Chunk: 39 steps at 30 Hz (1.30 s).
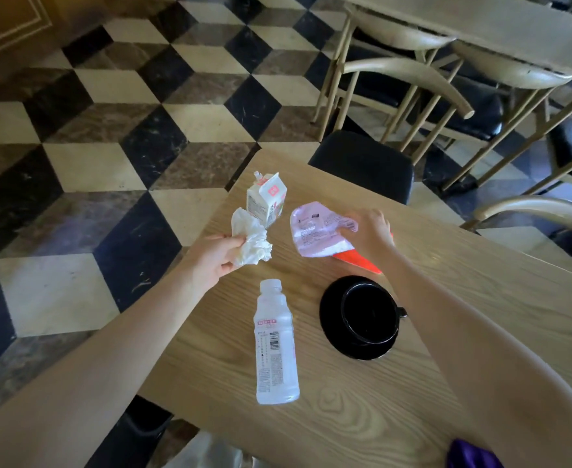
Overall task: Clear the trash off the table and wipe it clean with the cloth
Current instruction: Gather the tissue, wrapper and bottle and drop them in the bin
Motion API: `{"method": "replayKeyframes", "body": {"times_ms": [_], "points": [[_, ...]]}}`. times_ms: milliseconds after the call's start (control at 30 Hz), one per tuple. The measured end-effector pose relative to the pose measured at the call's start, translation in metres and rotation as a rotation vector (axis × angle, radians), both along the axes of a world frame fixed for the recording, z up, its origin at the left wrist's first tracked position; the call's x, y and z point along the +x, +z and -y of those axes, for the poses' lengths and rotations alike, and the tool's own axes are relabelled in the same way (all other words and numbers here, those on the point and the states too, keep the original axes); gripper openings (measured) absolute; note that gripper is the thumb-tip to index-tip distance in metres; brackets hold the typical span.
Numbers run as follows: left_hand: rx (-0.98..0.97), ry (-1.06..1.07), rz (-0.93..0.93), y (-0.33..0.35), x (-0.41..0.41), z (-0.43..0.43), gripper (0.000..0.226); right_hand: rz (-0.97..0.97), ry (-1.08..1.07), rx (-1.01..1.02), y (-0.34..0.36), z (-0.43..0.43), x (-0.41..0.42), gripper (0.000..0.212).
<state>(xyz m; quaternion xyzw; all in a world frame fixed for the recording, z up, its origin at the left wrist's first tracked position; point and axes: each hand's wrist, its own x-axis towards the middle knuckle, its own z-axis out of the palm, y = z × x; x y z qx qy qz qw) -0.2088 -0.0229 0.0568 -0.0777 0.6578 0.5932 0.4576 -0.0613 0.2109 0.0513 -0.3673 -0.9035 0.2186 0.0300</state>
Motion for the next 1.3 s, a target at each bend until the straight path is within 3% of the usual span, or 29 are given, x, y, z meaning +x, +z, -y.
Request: {"method": "replayKeyframes", "body": {"times_ms": [33,133,267,467,600,733,800,933,1033,1133,1200,1300], "points": [[0.006,0.002,0.003,0.000,0.001,-0.002,0.038,-0.002,0.002,0.004,0.006,-0.003,0.001,0.012],[0.015,-0.006,0.025,0.003,0.006,-0.008,0.036,-0.036,0.010,0.094,0.027,-0.002,0.002,0.026],[0.009,0.016,0.047,0.011,0.018,-0.020,0.031,-0.143,-0.034,0.159,0.043,0.012,0.000,0.023],[0.064,0.009,0.075,0.014,0.034,-0.034,0.031,-0.233,-0.186,-0.224,0.051,0.056,-0.008,0.028],[0.246,0.009,0.112,0.020,0.042,-0.037,0.014,-0.185,-0.189,-0.330,0.043,0.077,-0.011,0.036],[0.477,-0.064,0.171,0.030,0.049,-0.032,0.045,-0.117,-0.184,-0.236,0.037,0.087,-0.013,0.035],[0.590,-0.062,0.222,0.033,0.050,-0.029,0.042,-0.159,-0.167,-0.173,0.039,0.090,-0.015,0.043],[0.729,-0.168,0.168,0.041,0.050,-0.022,0.027,-0.306,-0.071,-0.115,0.042,0.098,-0.022,0.030],[0.658,-0.188,0.052,0.038,0.047,-0.020,0.027,-0.295,-0.031,-0.107,0.043,0.106,-0.029,0.026],[0.459,-0.093,-0.022,0.026,0.036,-0.015,0.037,-0.310,0.049,-0.209,0.043,0.118,-0.032,0.026],[0.388,-0.016,-0.014,0.021,0.028,-0.006,0.037,-0.302,-0.011,-0.271,0.044,0.128,-0.026,0.029],[0.325,0.067,-0.034,0.018,0.018,0.010,0.030,-0.075,-0.163,-0.254,0.034,0.151,0.000,0.037]]}}
